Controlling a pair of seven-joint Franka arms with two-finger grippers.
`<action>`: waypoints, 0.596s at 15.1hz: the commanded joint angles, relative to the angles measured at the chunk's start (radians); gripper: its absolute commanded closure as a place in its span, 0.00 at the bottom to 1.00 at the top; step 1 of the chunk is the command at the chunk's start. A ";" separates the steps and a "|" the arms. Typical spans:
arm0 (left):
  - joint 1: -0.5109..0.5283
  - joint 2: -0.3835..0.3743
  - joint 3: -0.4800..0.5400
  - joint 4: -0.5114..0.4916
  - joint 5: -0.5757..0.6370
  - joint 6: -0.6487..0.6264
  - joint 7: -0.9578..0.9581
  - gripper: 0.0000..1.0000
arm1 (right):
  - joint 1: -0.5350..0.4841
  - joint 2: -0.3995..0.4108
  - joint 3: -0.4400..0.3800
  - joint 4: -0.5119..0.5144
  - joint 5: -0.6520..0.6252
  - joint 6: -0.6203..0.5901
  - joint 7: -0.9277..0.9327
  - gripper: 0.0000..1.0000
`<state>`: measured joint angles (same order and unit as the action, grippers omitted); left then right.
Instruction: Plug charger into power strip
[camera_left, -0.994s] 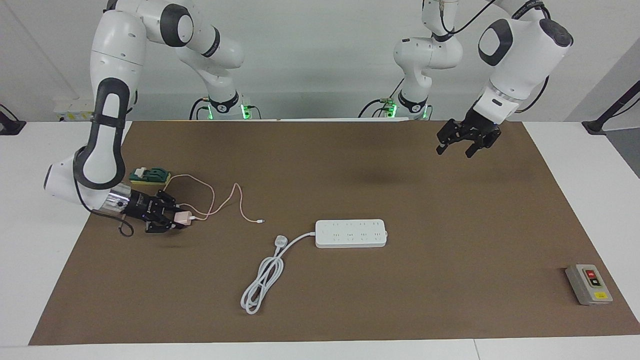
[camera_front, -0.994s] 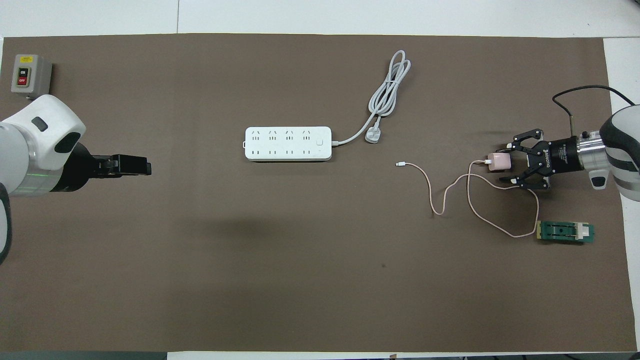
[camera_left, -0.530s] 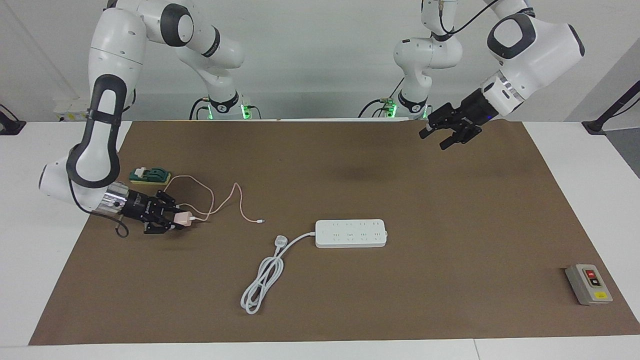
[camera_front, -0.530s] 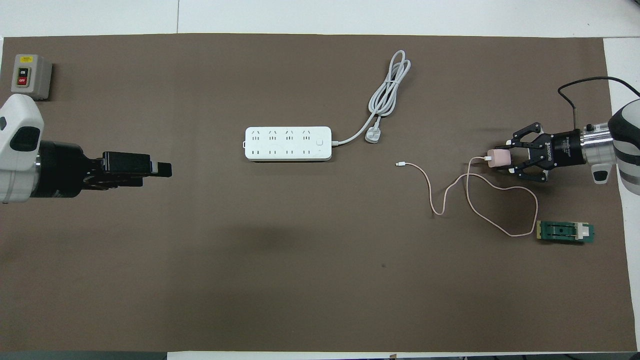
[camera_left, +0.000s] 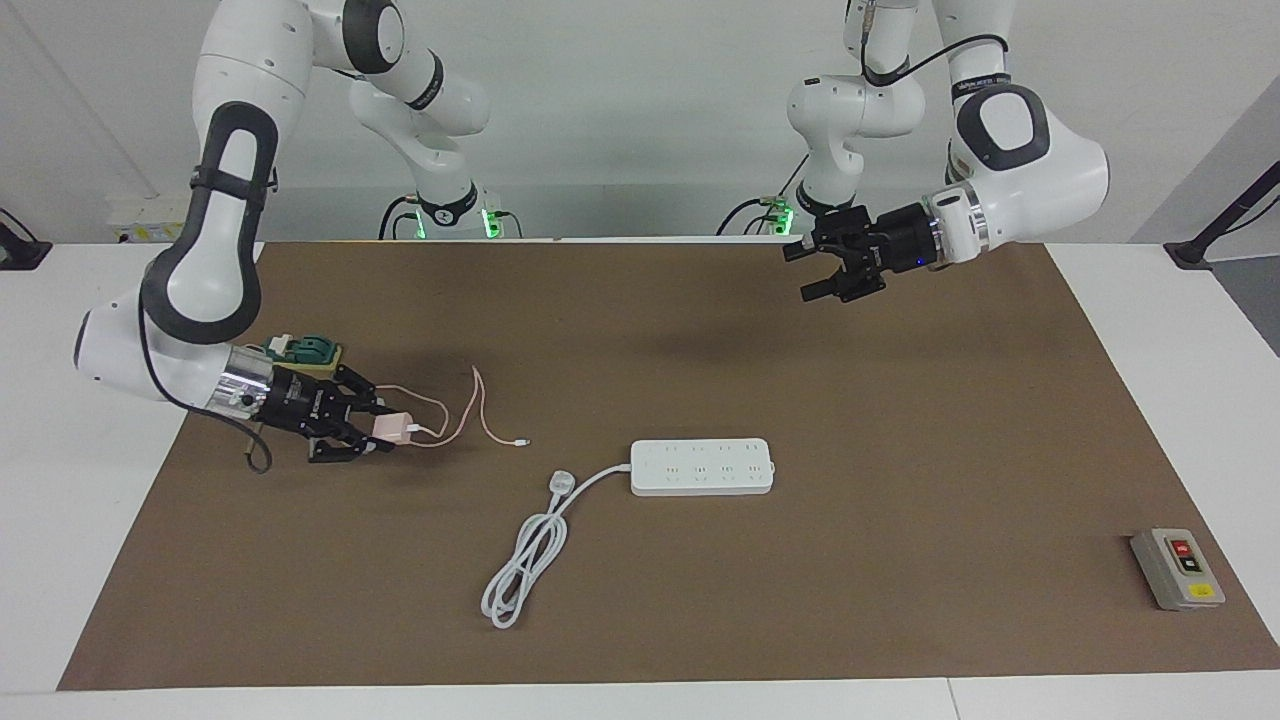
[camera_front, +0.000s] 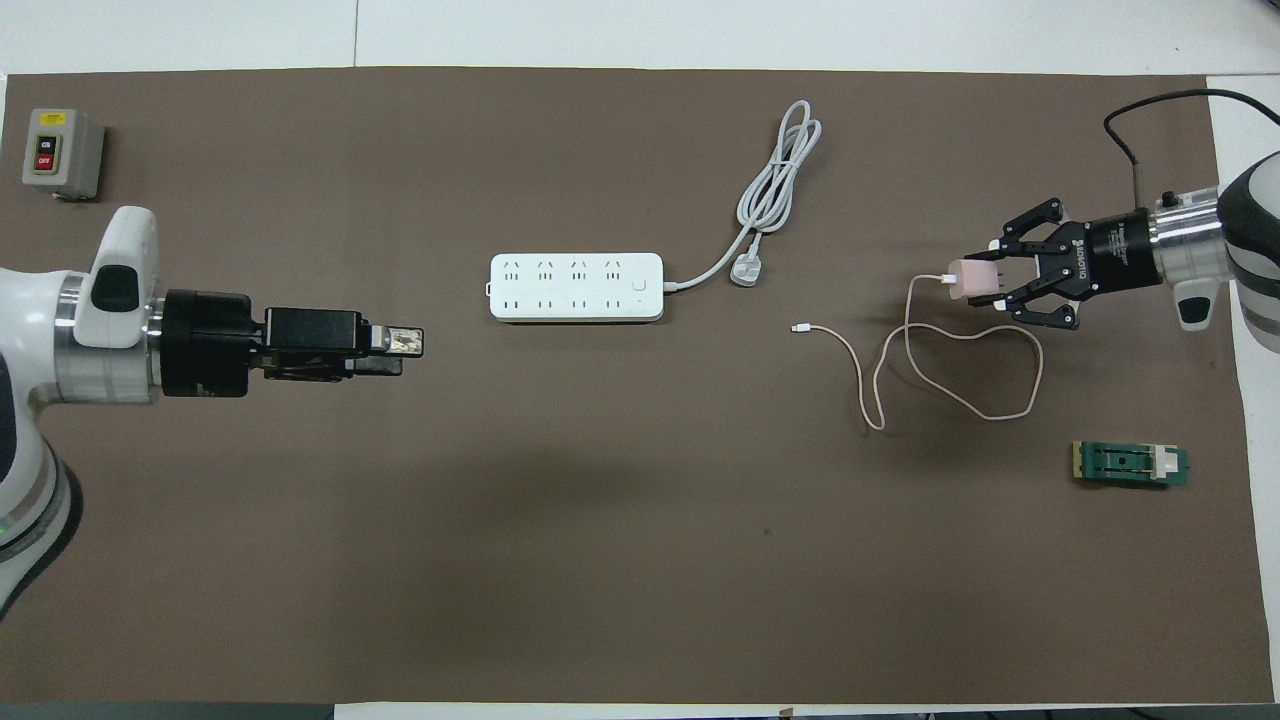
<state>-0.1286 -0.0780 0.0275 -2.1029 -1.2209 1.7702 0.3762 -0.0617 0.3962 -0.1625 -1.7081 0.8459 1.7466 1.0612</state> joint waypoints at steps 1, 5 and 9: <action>-0.025 0.076 0.003 -0.015 -0.164 -0.023 0.110 0.00 | 0.060 -0.078 0.000 -0.015 0.015 0.011 0.115 1.00; -0.120 0.185 0.006 -0.006 -0.380 -0.018 0.235 0.00 | 0.141 -0.151 -0.003 -0.015 0.002 0.030 0.196 1.00; -0.126 0.317 0.006 0.067 -0.434 -0.051 0.355 0.00 | 0.210 -0.197 -0.002 -0.028 0.001 0.031 0.267 1.00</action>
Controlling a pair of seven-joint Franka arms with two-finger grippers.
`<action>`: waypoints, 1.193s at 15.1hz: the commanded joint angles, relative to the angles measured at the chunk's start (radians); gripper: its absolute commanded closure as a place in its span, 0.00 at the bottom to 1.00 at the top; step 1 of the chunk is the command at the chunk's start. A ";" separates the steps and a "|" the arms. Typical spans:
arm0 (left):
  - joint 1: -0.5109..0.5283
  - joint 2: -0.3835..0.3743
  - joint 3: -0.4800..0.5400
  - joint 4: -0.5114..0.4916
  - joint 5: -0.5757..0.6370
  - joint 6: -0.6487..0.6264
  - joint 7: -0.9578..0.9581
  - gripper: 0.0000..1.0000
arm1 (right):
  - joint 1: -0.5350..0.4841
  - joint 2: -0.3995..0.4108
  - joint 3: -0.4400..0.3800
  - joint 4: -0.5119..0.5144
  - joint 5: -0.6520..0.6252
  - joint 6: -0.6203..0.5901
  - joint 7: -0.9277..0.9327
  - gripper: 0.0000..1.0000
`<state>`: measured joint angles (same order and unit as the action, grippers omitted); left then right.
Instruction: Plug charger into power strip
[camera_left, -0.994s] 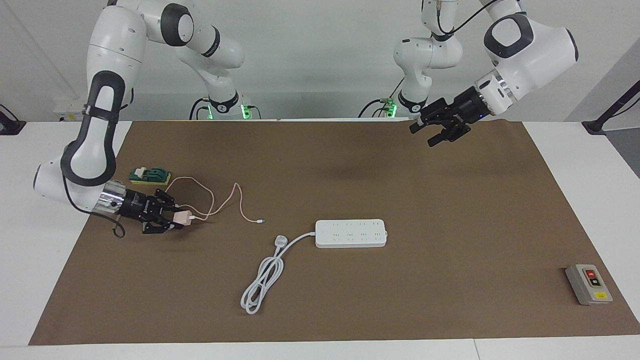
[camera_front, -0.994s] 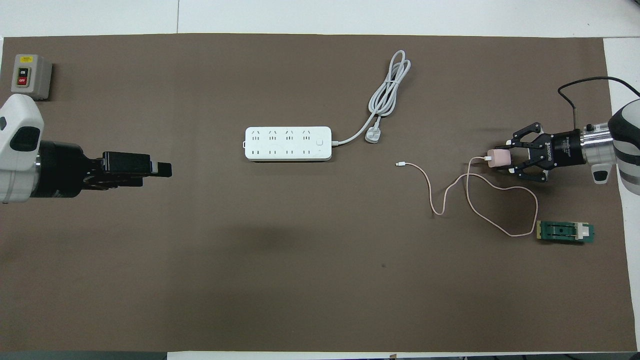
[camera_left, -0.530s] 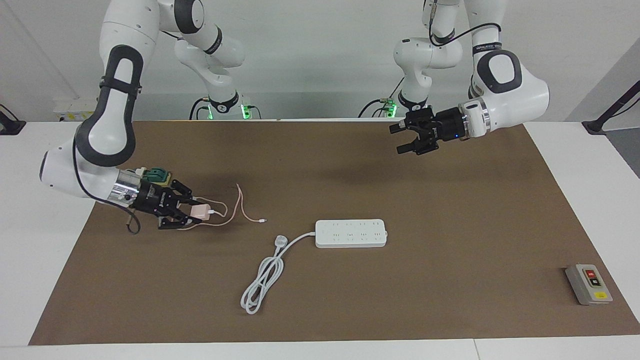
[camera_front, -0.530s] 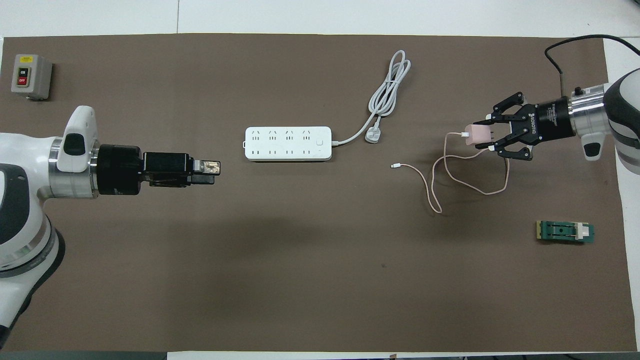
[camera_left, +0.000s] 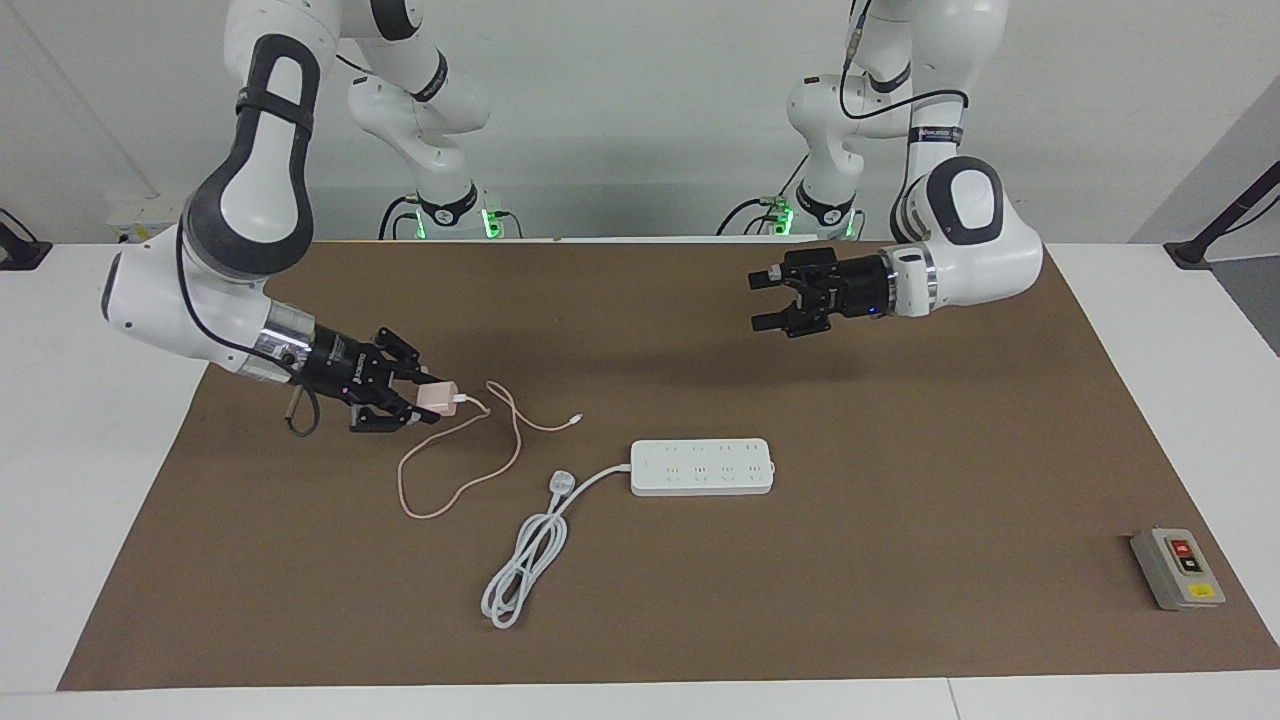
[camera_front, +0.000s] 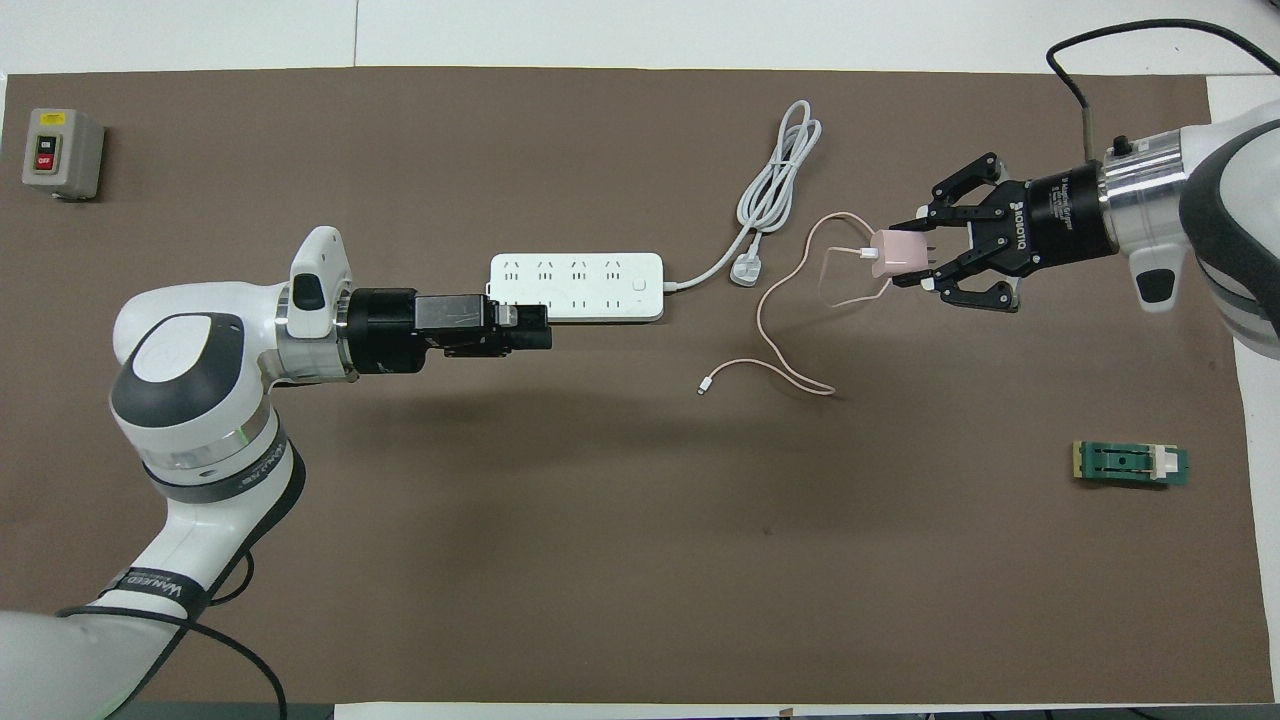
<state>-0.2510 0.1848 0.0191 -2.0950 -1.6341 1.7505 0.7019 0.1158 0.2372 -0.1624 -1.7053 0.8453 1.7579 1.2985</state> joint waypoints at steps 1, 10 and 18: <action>-0.008 0.061 0.015 0.070 -0.024 -0.023 0.030 0.00 | 0.056 -0.042 -0.002 -0.030 0.001 0.021 0.053 1.00; -0.068 0.090 0.005 0.141 -0.050 0.078 0.025 0.00 | 0.257 -0.073 0.001 -0.069 0.003 0.178 0.202 1.00; -0.119 0.084 -0.007 0.115 -0.141 0.092 0.018 0.00 | 0.377 -0.072 0.001 -0.073 0.005 0.299 0.305 1.00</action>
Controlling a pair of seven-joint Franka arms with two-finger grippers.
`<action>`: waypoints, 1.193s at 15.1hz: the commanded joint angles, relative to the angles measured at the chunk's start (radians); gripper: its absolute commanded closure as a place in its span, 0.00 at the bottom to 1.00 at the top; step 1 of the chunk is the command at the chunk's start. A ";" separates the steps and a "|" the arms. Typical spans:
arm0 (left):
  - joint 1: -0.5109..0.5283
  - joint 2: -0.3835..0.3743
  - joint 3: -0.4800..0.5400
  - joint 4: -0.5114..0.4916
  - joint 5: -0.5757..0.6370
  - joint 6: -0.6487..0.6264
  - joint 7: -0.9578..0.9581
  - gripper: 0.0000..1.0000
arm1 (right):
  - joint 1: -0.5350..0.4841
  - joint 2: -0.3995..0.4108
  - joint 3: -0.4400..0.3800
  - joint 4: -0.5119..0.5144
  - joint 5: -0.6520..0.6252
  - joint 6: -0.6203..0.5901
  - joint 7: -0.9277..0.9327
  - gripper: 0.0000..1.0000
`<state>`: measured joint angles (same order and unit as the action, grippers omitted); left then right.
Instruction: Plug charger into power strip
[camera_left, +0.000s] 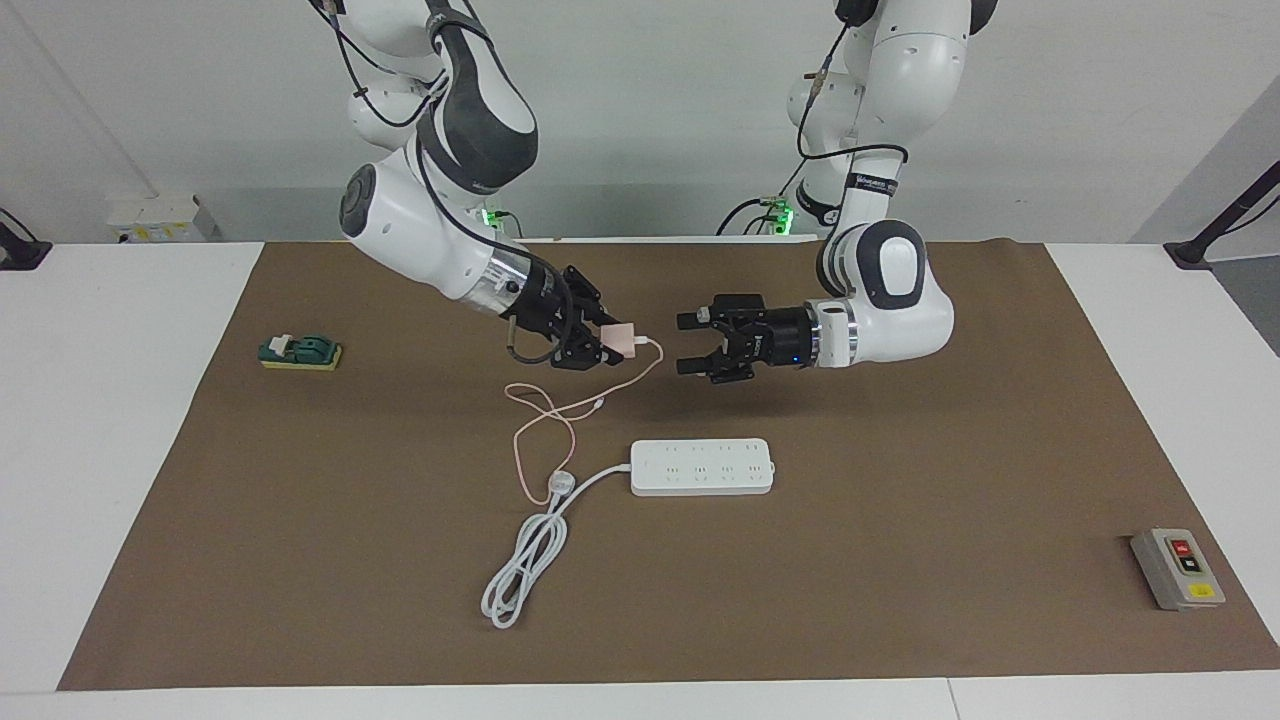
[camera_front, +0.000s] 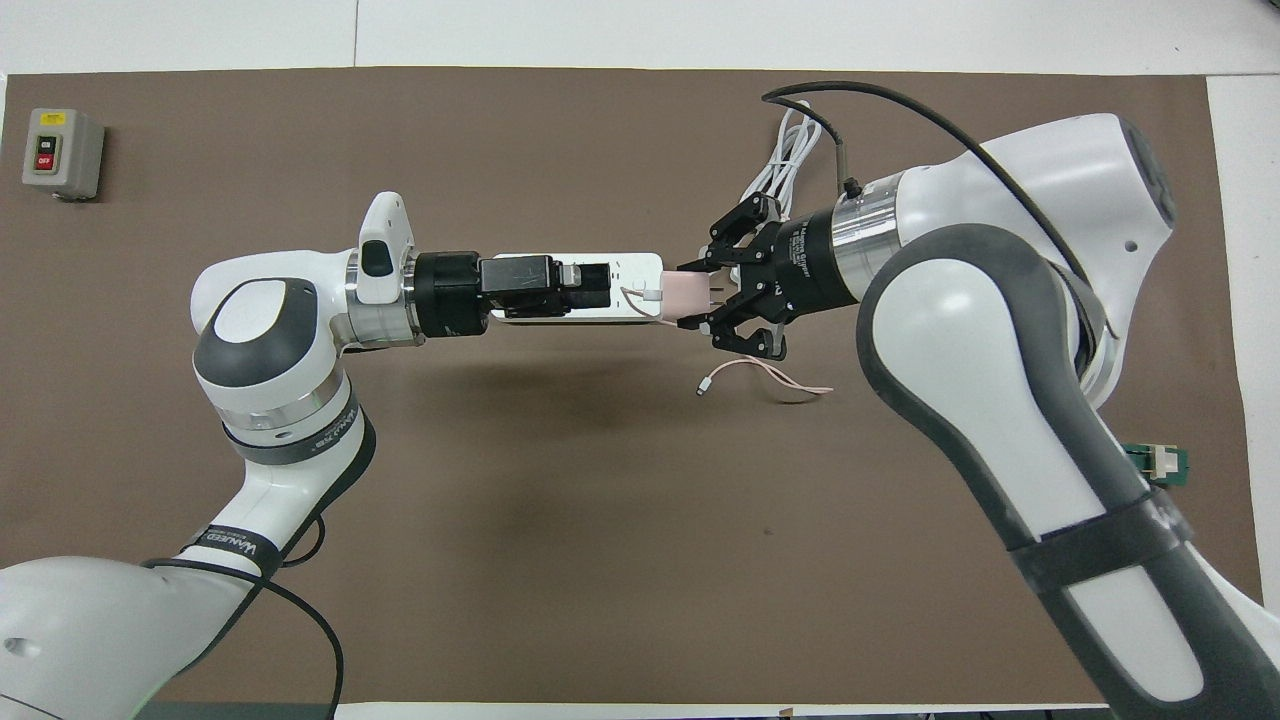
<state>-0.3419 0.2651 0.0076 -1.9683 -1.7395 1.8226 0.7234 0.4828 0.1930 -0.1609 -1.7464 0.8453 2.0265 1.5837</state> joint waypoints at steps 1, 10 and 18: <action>-0.026 -0.007 0.005 -0.042 -0.035 0.012 0.002 0.00 | 0.017 -0.026 0.000 -0.031 0.005 0.037 0.019 1.00; -0.028 -0.101 0.008 -0.165 -0.029 0.027 0.030 0.00 | 0.017 -0.026 0.000 -0.041 0.005 0.057 0.018 1.00; -0.115 -0.130 0.003 -0.166 -0.052 0.193 0.007 0.00 | 0.017 -0.026 0.000 -0.045 0.005 0.075 0.018 1.00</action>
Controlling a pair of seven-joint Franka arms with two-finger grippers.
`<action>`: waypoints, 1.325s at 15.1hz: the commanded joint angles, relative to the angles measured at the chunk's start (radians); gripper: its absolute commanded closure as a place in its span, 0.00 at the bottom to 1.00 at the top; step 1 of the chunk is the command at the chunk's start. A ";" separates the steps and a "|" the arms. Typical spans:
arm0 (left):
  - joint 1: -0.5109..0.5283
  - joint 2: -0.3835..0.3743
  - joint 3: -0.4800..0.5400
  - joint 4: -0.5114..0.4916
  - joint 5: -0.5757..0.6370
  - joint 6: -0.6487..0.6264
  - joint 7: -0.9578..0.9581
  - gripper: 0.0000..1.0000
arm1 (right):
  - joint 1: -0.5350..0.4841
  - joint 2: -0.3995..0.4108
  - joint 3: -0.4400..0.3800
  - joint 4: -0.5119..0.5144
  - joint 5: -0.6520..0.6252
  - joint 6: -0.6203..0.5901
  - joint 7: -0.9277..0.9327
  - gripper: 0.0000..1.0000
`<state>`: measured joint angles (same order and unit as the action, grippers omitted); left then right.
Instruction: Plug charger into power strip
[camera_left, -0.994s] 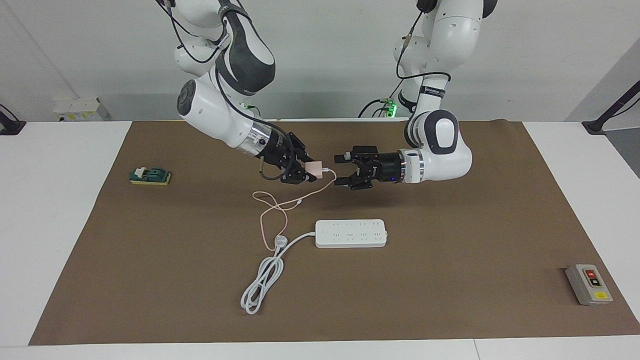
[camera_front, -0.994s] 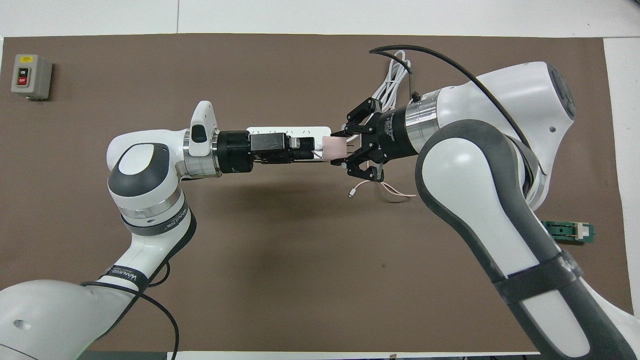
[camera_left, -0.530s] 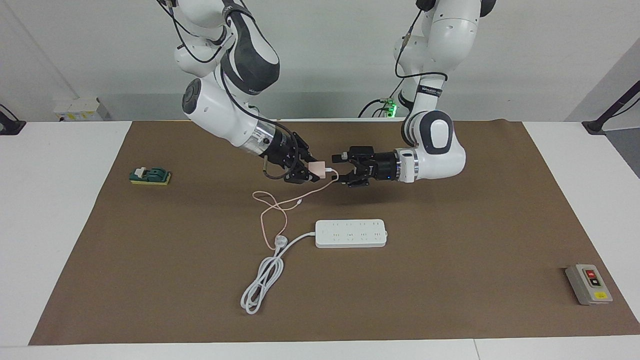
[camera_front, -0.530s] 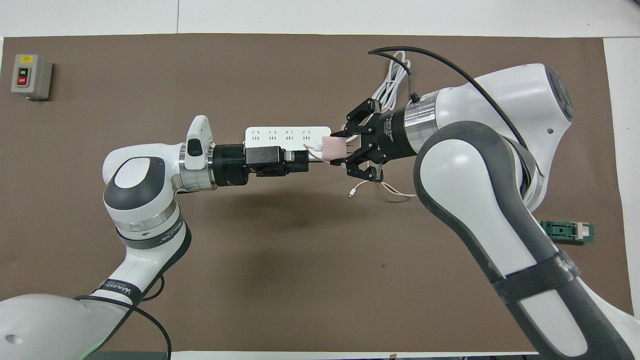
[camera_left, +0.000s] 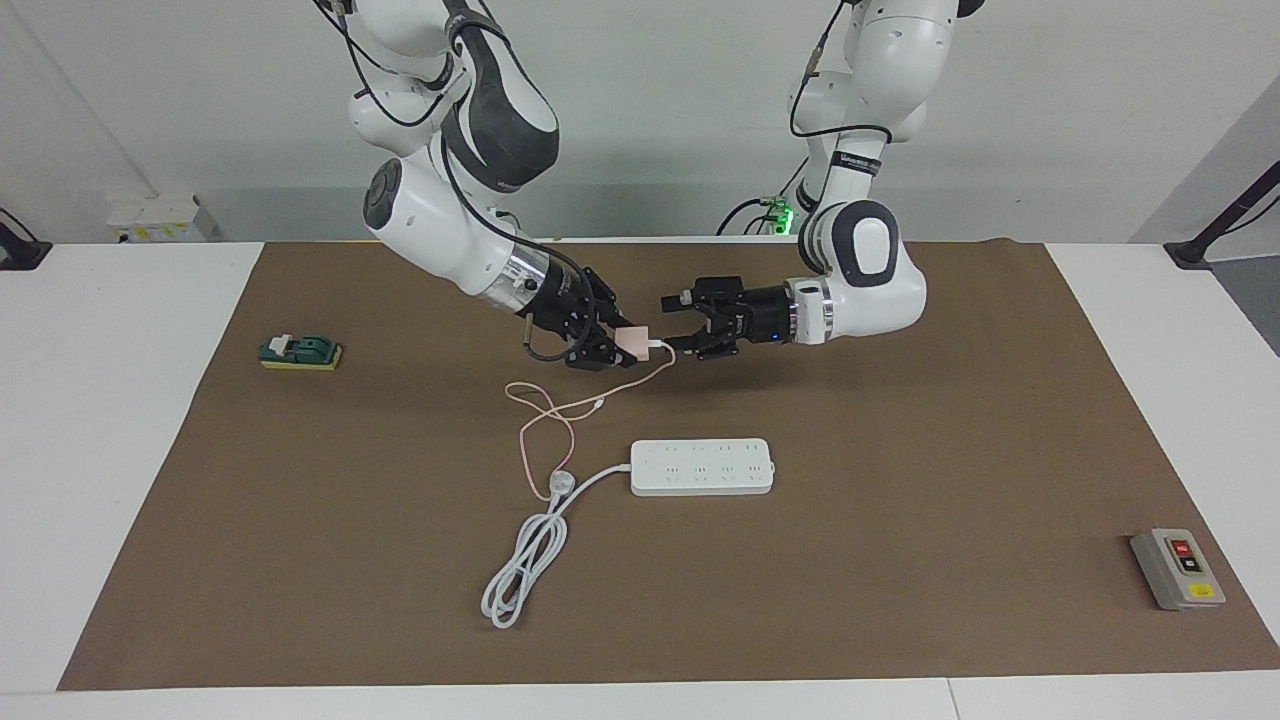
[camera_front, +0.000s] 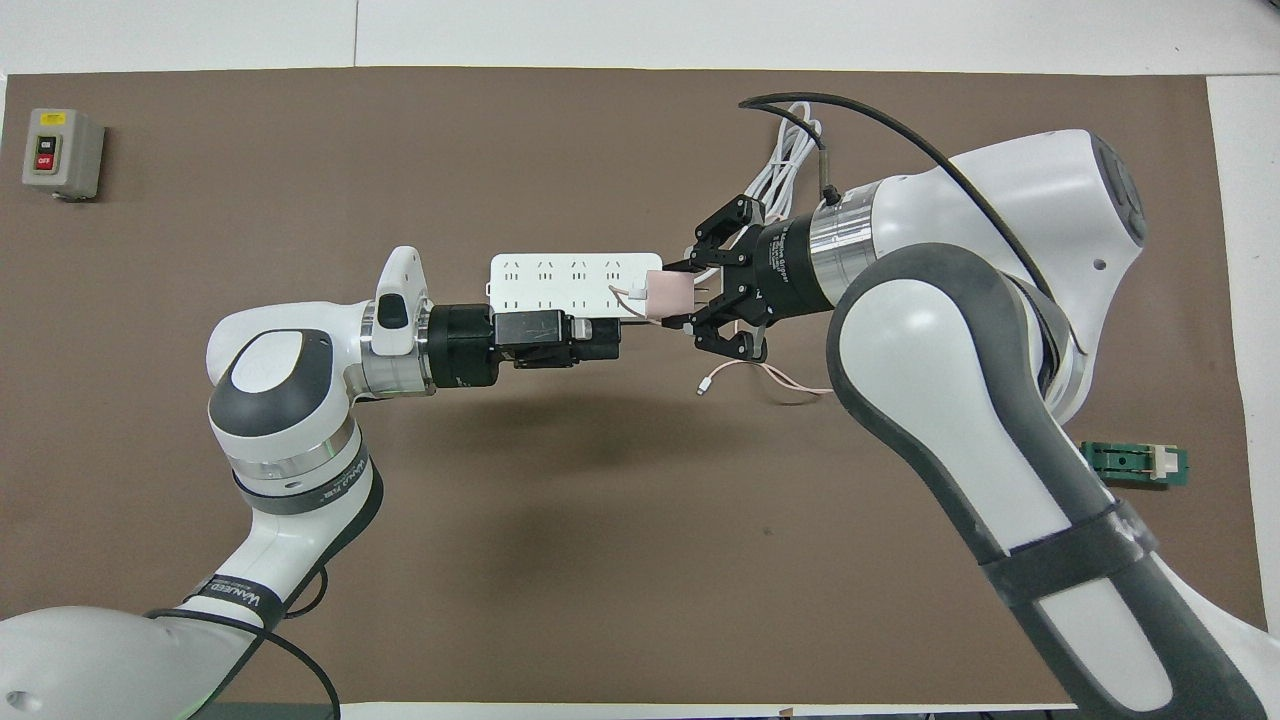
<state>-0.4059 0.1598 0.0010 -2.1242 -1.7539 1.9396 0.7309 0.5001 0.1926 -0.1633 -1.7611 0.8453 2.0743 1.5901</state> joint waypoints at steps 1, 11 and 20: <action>-0.062 -0.020 0.010 0.000 -0.051 0.082 -0.007 0.00 | 0.000 -0.025 0.002 -0.031 0.005 0.030 0.011 1.00; -0.047 0.049 0.013 0.177 -0.053 0.121 -0.105 0.00 | 0.014 -0.025 0.002 -0.038 0.005 0.055 0.013 1.00; -0.042 0.099 0.014 0.233 -0.035 0.128 -0.128 0.00 | 0.017 -0.025 0.002 -0.038 0.005 0.055 0.013 1.00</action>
<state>-0.4523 0.2388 0.0170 -1.9143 -1.7940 2.0626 0.6165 0.5092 0.1882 -0.1625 -1.7727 0.8462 2.1079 1.5901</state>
